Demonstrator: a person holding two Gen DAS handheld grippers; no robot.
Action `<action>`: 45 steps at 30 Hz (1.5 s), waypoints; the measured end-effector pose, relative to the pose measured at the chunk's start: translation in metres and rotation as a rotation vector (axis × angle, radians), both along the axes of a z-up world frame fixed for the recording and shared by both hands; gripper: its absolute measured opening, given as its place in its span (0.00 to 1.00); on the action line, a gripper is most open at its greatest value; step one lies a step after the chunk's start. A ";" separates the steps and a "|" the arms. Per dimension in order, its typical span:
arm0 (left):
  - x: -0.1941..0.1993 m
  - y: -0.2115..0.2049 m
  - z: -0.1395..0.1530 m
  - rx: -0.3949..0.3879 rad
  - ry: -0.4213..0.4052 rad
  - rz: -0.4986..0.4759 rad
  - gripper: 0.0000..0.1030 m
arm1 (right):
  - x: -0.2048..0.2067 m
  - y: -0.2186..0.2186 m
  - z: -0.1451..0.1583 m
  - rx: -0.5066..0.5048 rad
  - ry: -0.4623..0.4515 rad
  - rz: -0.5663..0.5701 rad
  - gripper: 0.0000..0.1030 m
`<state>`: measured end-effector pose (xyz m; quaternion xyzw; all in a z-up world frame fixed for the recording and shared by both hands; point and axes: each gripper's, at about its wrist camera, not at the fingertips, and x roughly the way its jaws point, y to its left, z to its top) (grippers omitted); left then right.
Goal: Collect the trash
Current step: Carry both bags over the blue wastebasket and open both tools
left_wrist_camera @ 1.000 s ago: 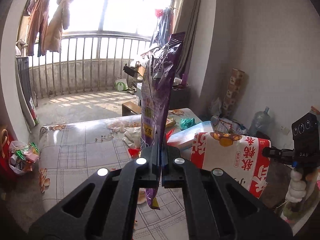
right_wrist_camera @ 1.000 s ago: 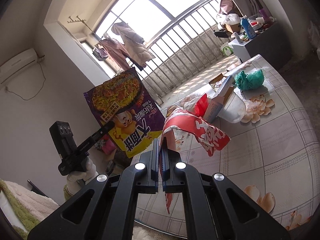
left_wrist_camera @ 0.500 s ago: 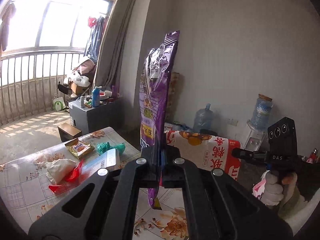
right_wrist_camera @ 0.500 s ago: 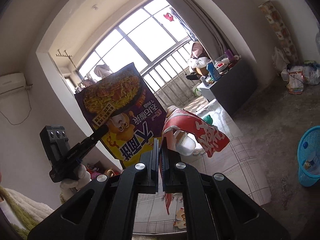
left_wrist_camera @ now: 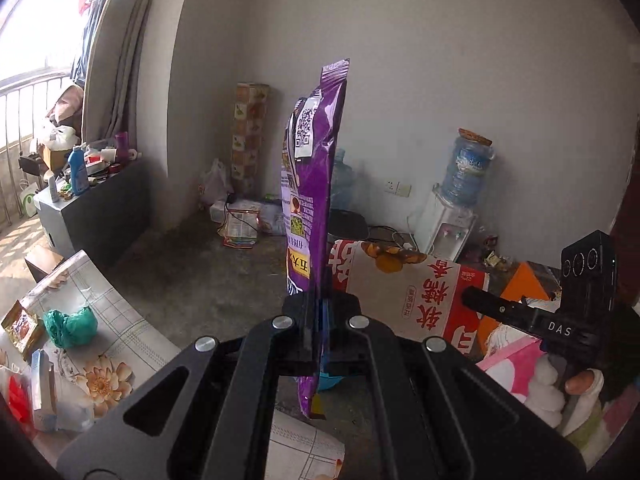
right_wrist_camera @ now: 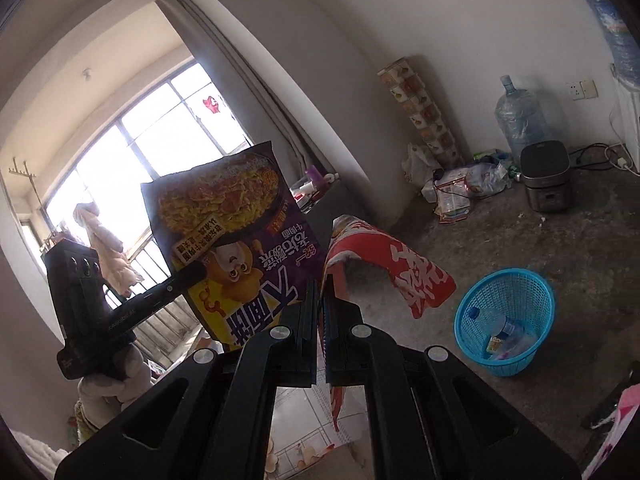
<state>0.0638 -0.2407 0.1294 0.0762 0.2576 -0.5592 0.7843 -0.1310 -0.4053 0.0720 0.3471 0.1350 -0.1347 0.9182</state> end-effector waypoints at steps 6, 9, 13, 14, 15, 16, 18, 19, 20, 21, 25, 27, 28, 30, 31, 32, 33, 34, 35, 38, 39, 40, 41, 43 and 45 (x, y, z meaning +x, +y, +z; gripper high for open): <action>0.011 -0.106 -0.052 0.126 0.075 -0.073 0.00 | 0.009 -0.058 -0.047 0.106 0.082 -0.157 0.03; 0.019 -0.154 -0.088 0.201 0.121 -0.100 0.00 | 0.022 -0.084 -0.075 0.150 0.132 -0.222 0.03; 0.029 -0.211 -0.141 0.302 0.189 -0.118 0.00 | 0.048 -0.121 -0.116 0.172 0.241 -0.300 0.03; 0.030 -0.225 -0.155 0.332 0.200 -0.117 0.00 | 0.053 -0.129 -0.125 0.175 0.266 -0.311 0.03; 0.033 -0.238 -0.168 0.353 0.214 -0.117 0.00 | 0.060 -0.138 -0.137 0.188 0.284 -0.319 0.03; 0.036 -0.249 -0.181 0.371 0.234 -0.123 0.00 | 0.067 -0.146 -0.148 0.201 0.305 -0.324 0.03; 0.043 -0.270 -0.206 0.415 0.279 -0.121 0.00 | 0.079 -0.162 -0.170 0.214 0.370 -0.347 0.03; 0.046 -0.280 -0.219 0.439 0.297 -0.122 0.00 | 0.083 -0.169 -0.180 0.222 0.386 -0.349 0.03; 0.049 -0.294 -0.234 0.474 0.300 -0.119 0.00 | 0.087 -0.176 -0.191 0.231 0.405 -0.358 0.03; 0.050 -0.302 -0.247 0.503 0.301 -0.119 0.01 | 0.091 -0.183 -0.200 0.236 0.426 -0.365 0.03; 0.061 -0.327 -0.295 0.583 0.319 -0.088 0.32 | 0.100 -0.203 -0.237 0.263 0.499 -0.384 0.03; 0.065 -0.331 -0.310 0.609 0.349 -0.074 0.33 | 0.101 -0.209 -0.248 0.274 0.514 -0.388 0.03; 0.067 -0.328 -0.313 0.615 0.358 -0.062 0.33 | 0.101 -0.211 -0.251 0.273 0.519 -0.391 0.03; 0.069 -0.324 -0.314 0.607 0.364 -0.053 0.33 | 0.098 -0.214 -0.255 0.279 0.513 -0.393 0.03; 0.069 -0.322 -0.313 0.606 0.359 -0.049 0.33 | 0.096 -0.214 -0.255 0.283 0.509 -0.393 0.03; 0.069 -0.319 -0.311 0.601 0.353 -0.044 0.34 | 0.096 -0.215 -0.256 0.282 0.505 -0.393 0.03; 0.070 -0.317 -0.305 0.591 0.350 -0.038 0.34 | 0.096 -0.216 -0.256 0.278 0.502 -0.394 0.03; 0.071 -0.314 -0.298 0.581 0.348 -0.032 0.34 | 0.096 -0.217 -0.255 0.273 0.498 -0.396 0.03; 0.071 -0.310 -0.289 0.568 0.343 -0.022 0.35 | 0.096 -0.217 -0.254 0.265 0.493 -0.398 0.03; 0.074 -0.293 -0.254 0.504 0.333 -0.010 0.39 | 0.100 -0.220 -0.250 0.248 0.482 -0.395 0.03; 0.075 -0.287 -0.243 0.486 0.322 -0.008 0.40 | 0.102 -0.221 -0.249 0.250 0.478 -0.389 0.03; 0.074 -0.279 -0.227 0.465 0.308 -0.002 0.42 | 0.104 -0.222 -0.248 0.251 0.472 -0.384 0.03; 0.073 -0.270 -0.214 0.449 0.296 0.000 0.45 | 0.105 -0.221 -0.246 0.249 0.465 -0.382 0.03; 0.073 -0.251 -0.188 0.426 0.266 0.008 0.50 | 0.102 -0.219 -0.240 0.235 0.445 -0.382 0.03; 0.073 -0.227 -0.163 0.397 0.241 0.023 0.52 | 0.093 -0.216 -0.233 0.220 0.419 -0.400 0.03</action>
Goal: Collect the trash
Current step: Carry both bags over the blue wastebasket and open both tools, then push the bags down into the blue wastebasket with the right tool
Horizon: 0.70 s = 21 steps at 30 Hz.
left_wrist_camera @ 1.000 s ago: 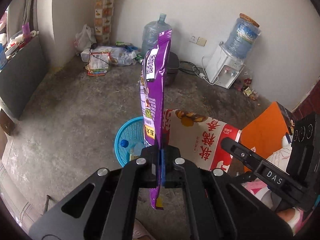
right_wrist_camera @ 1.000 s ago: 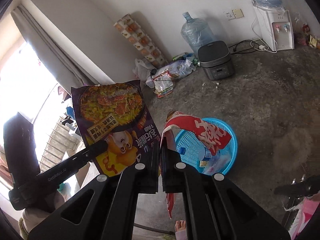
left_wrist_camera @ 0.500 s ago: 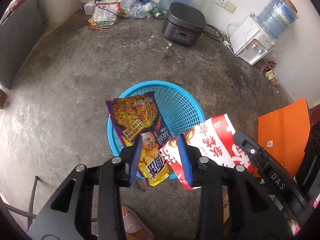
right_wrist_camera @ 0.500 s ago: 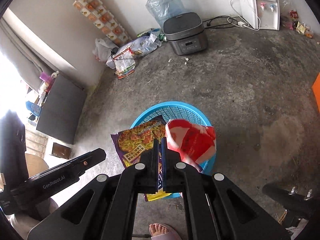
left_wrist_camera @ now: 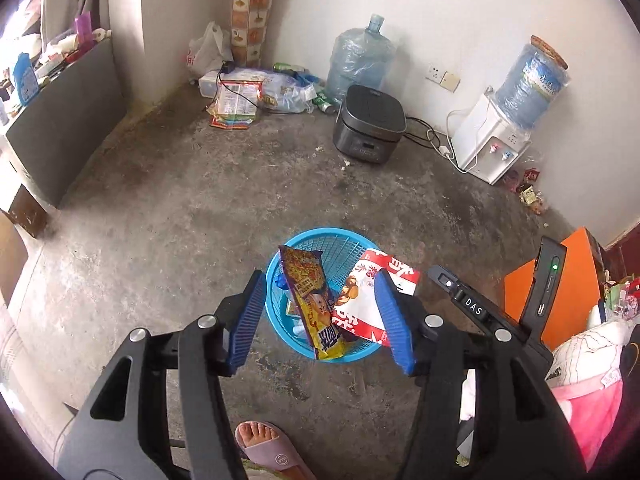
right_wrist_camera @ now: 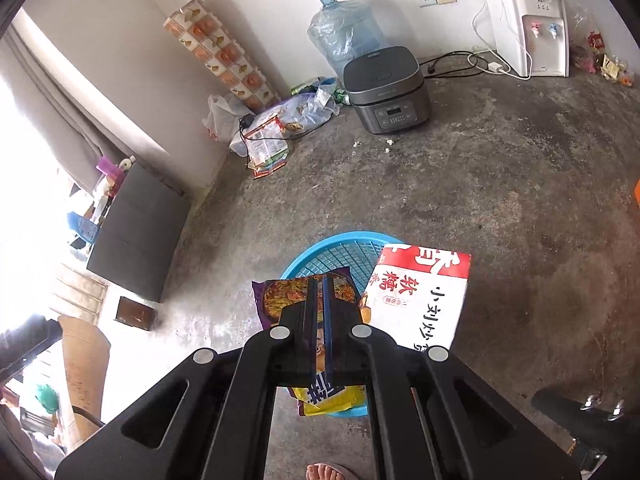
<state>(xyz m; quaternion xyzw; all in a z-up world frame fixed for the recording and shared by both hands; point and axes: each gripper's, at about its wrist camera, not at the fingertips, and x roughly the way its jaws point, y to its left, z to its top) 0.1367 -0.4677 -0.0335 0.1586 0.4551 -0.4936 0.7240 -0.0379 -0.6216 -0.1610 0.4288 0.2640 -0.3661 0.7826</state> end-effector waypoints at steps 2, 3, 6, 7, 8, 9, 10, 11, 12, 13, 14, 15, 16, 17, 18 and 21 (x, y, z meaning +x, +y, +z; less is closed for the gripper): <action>0.000 0.025 0.023 -0.028 -0.015 0.010 0.55 | -0.016 0.000 0.000 -0.013 -0.015 -0.041 0.04; 0.000 0.038 0.032 -0.040 -0.024 0.012 0.56 | -0.025 -0.002 -0.004 -0.003 -0.015 -0.064 0.05; -0.001 0.076 0.053 -0.068 -0.044 0.027 0.60 | -0.046 -0.011 -0.029 0.083 0.005 -0.119 0.05; -0.002 0.088 0.058 -0.073 -0.040 0.030 0.61 | -0.049 -0.013 -0.038 0.106 0.019 -0.127 0.06; -0.002 0.099 0.061 -0.077 -0.034 0.034 0.62 | -0.053 -0.016 -0.050 0.134 0.037 -0.136 0.17; -0.003 0.112 0.064 -0.078 -0.027 0.044 0.62 | -0.056 -0.019 -0.064 0.167 0.054 -0.152 0.29; -0.004 0.123 0.065 -0.081 -0.019 0.048 0.62 | -0.058 -0.021 -0.079 0.207 0.065 -0.168 0.47; -0.004 0.135 0.066 -0.085 -0.008 0.050 0.62 | -0.061 -0.024 -0.096 0.250 0.069 -0.182 0.51; -0.004 0.146 0.067 -0.087 -0.004 0.059 0.62 | -0.061 -0.027 -0.111 0.294 0.067 -0.188 0.51; -0.005 0.157 0.066 -0.087 -0.003 0.071 0.63 | -0.062 -0.029 -0.124 0.334 0.062 -0.195 0.51; -0.004 0.169 0.065 -0.084 0.003 0.087 0.63 | -0.060 -0.030 -0.135 0.360 0.053 -0.197 0.51; -0.002 0.180 0.063 -0.081 0.014 0.103 0.63 | -0.057 -0.031 -0.141 0.367 0.058 -0.196 0.51; -0.001 0.192 0.061 -0.080 0.026 0.123 0.63 | -0.051 -0.030 -0.144 0.353 0.081 -0.191 0.51; 0.001 0.202 0.060 -0.082 0.037 0.140 0.63 | -0.043 -0.030 -0.145 0.333 0.096 -0.172 0.51; 0.003 0.214 0.057 -0.085 0.046 0.159 0.63 | -0.033 -0.031 -0.145 0.315 0.111 -0.142 0.51; 0.012 0.243 0.053 -0.086 0.065 0.217 0.63 | -0.001 -0.033 -0.149 0.282 0.204 -0.058 0.32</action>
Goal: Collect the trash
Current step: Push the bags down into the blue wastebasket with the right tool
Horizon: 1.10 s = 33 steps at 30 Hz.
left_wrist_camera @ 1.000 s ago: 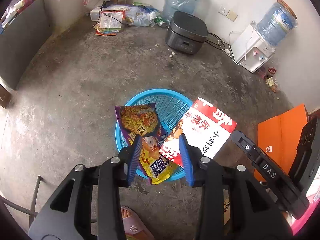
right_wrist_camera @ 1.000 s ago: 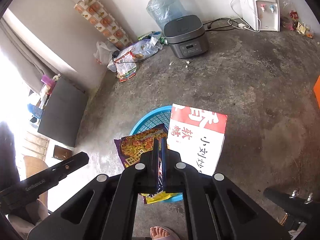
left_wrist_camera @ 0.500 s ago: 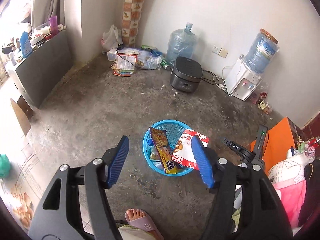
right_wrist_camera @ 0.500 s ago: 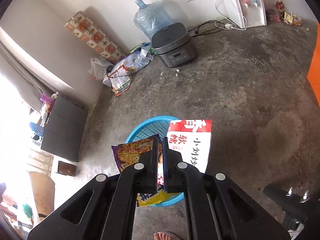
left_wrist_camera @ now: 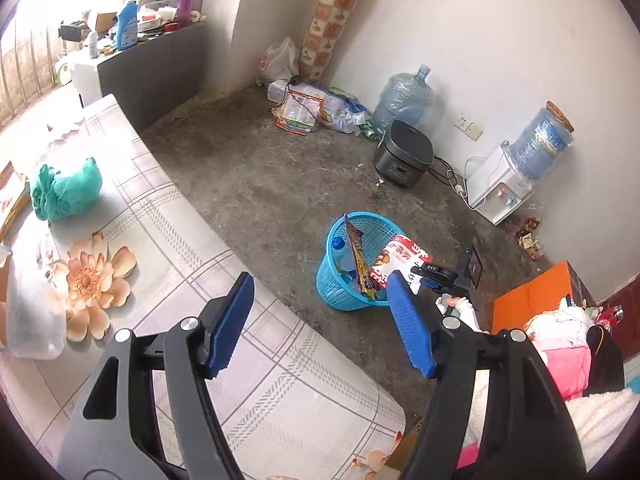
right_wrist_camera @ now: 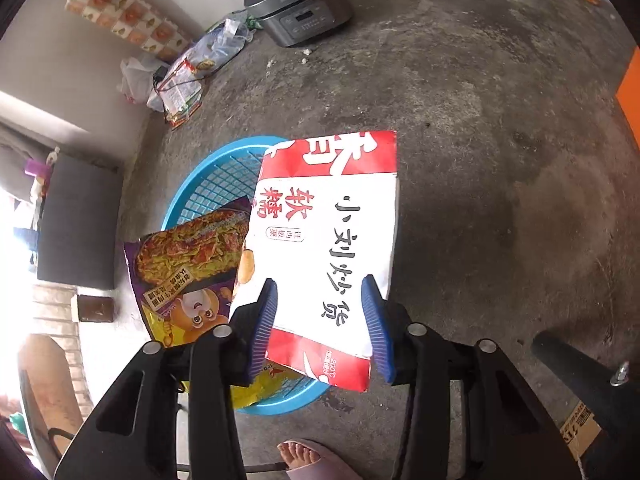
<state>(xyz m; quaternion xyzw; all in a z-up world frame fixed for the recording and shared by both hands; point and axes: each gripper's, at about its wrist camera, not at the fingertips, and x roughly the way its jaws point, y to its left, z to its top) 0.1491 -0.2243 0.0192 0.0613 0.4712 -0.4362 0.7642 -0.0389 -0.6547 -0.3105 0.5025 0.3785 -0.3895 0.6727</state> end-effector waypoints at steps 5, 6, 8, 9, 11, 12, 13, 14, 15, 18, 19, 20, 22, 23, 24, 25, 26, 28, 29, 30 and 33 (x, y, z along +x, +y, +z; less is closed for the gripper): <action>0.011 0.037 -0.002 0.008 -0.004 0.079 0.63 | 0.051 0.009 0.024 -0.140 0.093 0.164 0.06; 0.013 0.042 -0.002 0.010 -0.009 0.090 0.63 | 0.062 0.012 0.028 -0.168 0.116 0.204 0.06; 0.017 0.051 0.001 0.009 -0.020 0.106 0.63 | 0.081 0.017 0.033 -0.209 0.152 0.274 0.06; 0.017 0.053 0.003 0.006 -0.025 0.112 0.63 | 0.088 0.017 0.033 -0.214 0.158 0.306 0.06; 0.018 0.057 0.008 -0.001 -0.038 0.120 0.63 | 0.101 0.016 0.028 -0.213 0.194 0.346 0.06; 0.018 0.060 0.011 -0.005 -0.047 0.124 0.63 | 0.106 0.014 0.020 -0.193 0.222 0.360 0.06; 0.019 0.059 0.013 -0.005 -0.055 0.128 0.63 | 0.110 0.009 0.009 -0.168 0.261 0.366 0.06; 0.019 0.060 0.014 -0.006 -0.063 0.131 0.63 | 0.113 0.006 -0.004 -0.146 0.312 0.368 0.06; 0.019 0.060 0.016 -0.008 -0.069 0.133 0.63 | 0.116 0.001 -0.018 -0.125 0.352 0.372 0.06; 0.023 0.059 0.015 0.001 -0.063 0.143 0.63 | 0.121 -0.010 -0.057 -0.031 0.407 0.380 0.06; 0.024 0.058 0.014 0.005 -0.059 0.145 0.63 | 0.124 -0.011 -0.066 -0.016 0.432 0.374 0.06; 0.025 0.058 0.013 0.013 -0.057 0.145 0.63 | 0.126 -0.014 -0.074 -0.008 0.456 0.374 0.06; 0.027 0.057 0.010 0.030 -0.057 0.150 0.63 | 0.132 -0.017 -0.086 0.022 0.471 0.372 0.06; 0.028 0.057 0.008 0.035 -0.055 0.149 0.63 | 0.134 -0.020 -0.090 0.033 0.487 0.369 0.06; 0.030 0.056 0.007 0.041 -0.053 0.151 0.63 | 0.136 -0.021 -0.095 0.042 0.501 0.366 0.06; 0.032 0.056 0.006 0.044 -0.053 0.156 0.63 | 0.136 -0.024 -0.098 0.056 0.513 0.360 0.06; 0.034 0.056 0.005 0.044 -0.050 0.160 0.63 | 0.134 -0.026 -0.099 0.070 0.515 0.352 0.06; 0.037 0.057 0.002 0.043 -0.038 0.168 0.63 | 0.129 -0.031 -0.103 0.104 0.520 0.341 0.06; 0.038 0.056 0.001 0.039 -0.032 0.171 0.63 | 0.126 -0.034 -0.105 0.119 0.533 0.338 0.06; 0.039 0.056 0.000 0.035 -0.027 0.171 0.63 | 0.125 -0.034 -0.107 0.128 0.547 0.347 0.06; 0.036 0.056 0.000 0.033 -0.028 0.159 0.63 | 0.125 -0.029 -0.106 0.116 0.577 0.391 0.06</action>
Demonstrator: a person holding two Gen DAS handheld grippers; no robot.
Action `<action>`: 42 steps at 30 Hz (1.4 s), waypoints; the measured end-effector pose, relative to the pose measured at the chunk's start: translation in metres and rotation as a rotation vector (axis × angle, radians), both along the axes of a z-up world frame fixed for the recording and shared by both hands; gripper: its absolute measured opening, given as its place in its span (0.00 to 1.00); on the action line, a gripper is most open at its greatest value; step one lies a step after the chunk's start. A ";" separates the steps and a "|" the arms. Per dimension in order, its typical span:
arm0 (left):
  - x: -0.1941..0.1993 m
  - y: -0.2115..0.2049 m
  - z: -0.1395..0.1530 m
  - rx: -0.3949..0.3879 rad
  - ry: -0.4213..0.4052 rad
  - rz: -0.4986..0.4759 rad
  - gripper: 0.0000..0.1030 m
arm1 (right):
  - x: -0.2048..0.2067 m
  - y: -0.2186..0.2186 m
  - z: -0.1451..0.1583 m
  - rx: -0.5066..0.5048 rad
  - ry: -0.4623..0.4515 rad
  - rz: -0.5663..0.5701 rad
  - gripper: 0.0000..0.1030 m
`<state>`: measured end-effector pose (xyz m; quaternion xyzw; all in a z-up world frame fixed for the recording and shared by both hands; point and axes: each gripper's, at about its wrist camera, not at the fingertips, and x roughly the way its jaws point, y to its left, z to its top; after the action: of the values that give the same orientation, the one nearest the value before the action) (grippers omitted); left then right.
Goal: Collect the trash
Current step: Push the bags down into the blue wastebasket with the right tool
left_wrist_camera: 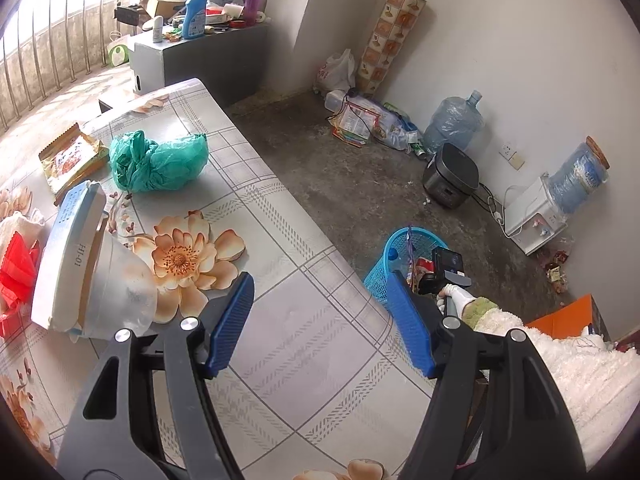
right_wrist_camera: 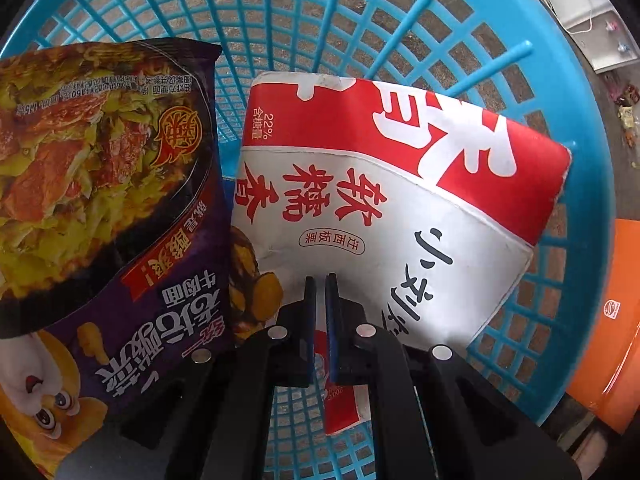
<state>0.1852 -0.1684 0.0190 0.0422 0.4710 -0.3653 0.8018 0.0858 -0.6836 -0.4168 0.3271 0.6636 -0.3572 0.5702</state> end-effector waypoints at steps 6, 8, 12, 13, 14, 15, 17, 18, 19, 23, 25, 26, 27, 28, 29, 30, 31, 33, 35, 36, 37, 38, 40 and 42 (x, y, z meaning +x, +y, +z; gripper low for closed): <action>-0.002 0.011 0.008 -0.016 -0.027 0.012 0.63 | -0.021 0.014 0.071 -0.092 -0.271 -0.073 0.20; -0.001 0.015 0.010 -0.027 -0.027 0.017 0.63 | -0.027 0.027 0.105 -0.105 -0.410 -0.095 0.29; -0.004 0.020 0.013 -0.050 -0.026 0.020 0.63 | -0.018 0.061 0.165 -0.057 -0.701 -0.043 0.51; -0.006 0.021 0.014 -0.056 -0.026 0.021 0.63 | -0.011 0.072 0.177 -0.048 -0.729 -0.001 0.59; -0.007 0.023 0.015 -0.063 -0.026 0.021 0.63 | -0.001 0.082 0.183 -0.043 -0.715 0.048 0.62; -0.008 0.025 0.017 -0.069 -0.027 0.022 0.63 | 0.010 0.090 0.184 -0.049 -0.671 0.092 0.62; -0.010 0.028 0.020 -0.078 -0.032 0.027 0.63 | 0.033 0.098 0.179 -0.078 -0.532 0.159 0.62; -0.011 0.030 0.021 -0.082 -0.033 0.029 0.63 | 0.041 0.102 0.174 -0.076 -0.479 0.176 0.61; -0.012 0.032 0.022 -0.084 -0.034 0.032 0.63 | 0.044 0.105 0.164 -0.066 -0.438 0.180 0.51; -0.011 0.041 0.022 -0.088 -0.033 0.048 0.63 | 0.034 0.101 0.125 -0.017 -0.350 0.121 0.04; -0.009 0.043 0.020 -0.088 -0.030 0.054 0.63 | 0.030 0.099 0.112 -0.060 -0.286 0.124 0.03; -0.008 0.045 0.019 -0.087 -0.027 0.057 0.63 | 0.028 0.098 0.105 -0.063 -0.266 0.119 0.03; -0.007 0.045 0.018 -0.086 -0.023 0.059 0.63 | 0.025 0.096 0.097 -0.056 -0.253 0.106 0.03; -0.006 0.046 0.017 -0.086 -0.020 0.061 0.63 | 0.022 0.093 0.090 -0.056 -0.238 0.094 0.03; -0.005 0.047 0.016 -0.085 -0.018 0.062 0.63 | 0.020 0.091 0.084 -0.058 -0.222 0.086 0.03; -0.004 0.047 0.015 -0.083 -0.016 0.063 0.63 | 0.017 0.088 0.077 -0.054 -0.209 0.075 0.03; -0.003 0.047 0.013 -0.081 -0.014 0.064 0.63 | 0.015 0.084 0.070 -0.041 -0.198 0.059 0.03; -0.001 0.046 0.012 -0.077 -0.011 0.066 0.63 | 0.011 0.075 0.054 -0.017 -0.179 0.014 0.03; -0.001 0.047 0.011 -0.073 -0.012 0.067 0.63 | 0.008 0.067 0.042 0.002 -0.159 -0.017 0.03; -0.001 0.046 0.011 -0.071 -0.013 0.068 0.63 | 0.008 0.064 0.037 0.019 -0.154 -0.033 0.03; -0.001 0.046 0.011 -0.068 -0.013 0.069 0.63 | 0.007 0.061 0.032 0.039 -0.153 -0.053 0.03; 0.000 0.046 0.011 -0.064 -0.014 0.070 0.63 | 0.007 0.059 0.029 0.054 -0.154 -0.072 0.03; 0.001 0.045 0.010 -0.058 -0.014 0.075 0.63 | 0.009 0.055 0.022 0.082 -0.143 -0.103 0.03; 0.002 0.045 0.009 -0.051 -0.012 0.079 0.63 | 0.010 0.055 0.015 0.099 -0.137 -0.118 0.03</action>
<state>0.1872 -0.1233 0.0279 0.0051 0.4581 -0.3451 0.8191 0.0963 -0.6291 -0.4013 0.4169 0.6193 -0.3338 0.5755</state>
